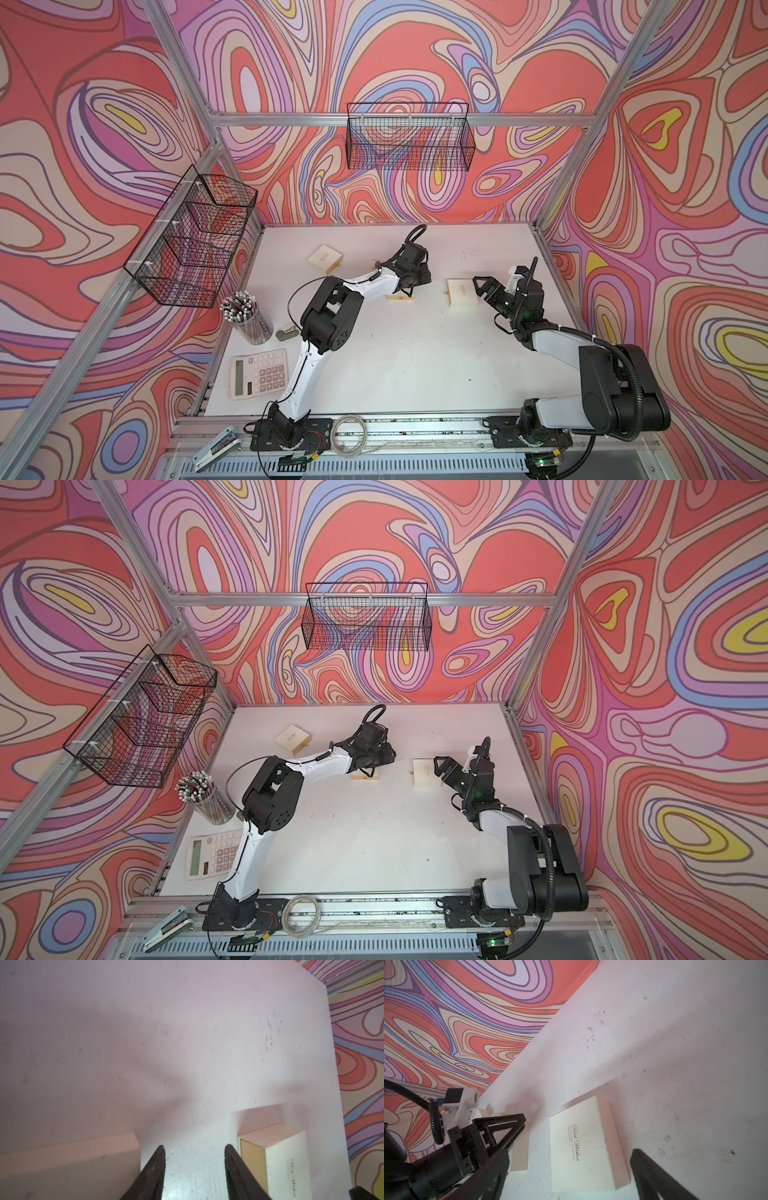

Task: Take out the earrings from the drawer-style jewelry box
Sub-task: Move the jewelry box to the center of the board.

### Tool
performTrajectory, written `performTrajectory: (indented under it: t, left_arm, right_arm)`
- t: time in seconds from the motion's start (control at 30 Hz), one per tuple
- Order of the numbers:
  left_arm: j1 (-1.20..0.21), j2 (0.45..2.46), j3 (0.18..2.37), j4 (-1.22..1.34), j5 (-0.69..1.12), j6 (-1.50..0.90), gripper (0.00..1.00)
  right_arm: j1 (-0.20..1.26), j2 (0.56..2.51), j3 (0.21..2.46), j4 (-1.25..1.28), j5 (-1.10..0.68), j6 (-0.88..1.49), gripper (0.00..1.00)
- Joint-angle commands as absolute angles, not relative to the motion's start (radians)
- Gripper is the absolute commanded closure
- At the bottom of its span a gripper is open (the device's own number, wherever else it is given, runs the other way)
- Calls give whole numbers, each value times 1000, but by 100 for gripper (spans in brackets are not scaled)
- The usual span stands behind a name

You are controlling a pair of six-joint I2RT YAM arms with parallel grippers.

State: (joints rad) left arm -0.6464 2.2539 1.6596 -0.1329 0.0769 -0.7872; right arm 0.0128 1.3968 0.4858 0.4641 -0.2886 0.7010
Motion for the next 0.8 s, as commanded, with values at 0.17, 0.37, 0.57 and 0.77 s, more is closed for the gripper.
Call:
performTrajectory:
  t: [0.17,0.37,0.57,0.77]
  left_arm:
    - [-579,2110,1484,-115,124,-766,52]
    - [-581,2003,1342,113,419,-856,52]
    - [-605,1845,1154,185,447,-905,48]
    - [-653,1743,1023,220,458,-925,39]
  right_arm:
    - [17,1424,506,444,-288,696,3]
    - [17,1531,628,371,-339,664,2]
    - [18,1682,766,287,-357,638,2]
    - [24,1825,895,226,-423,609,2]
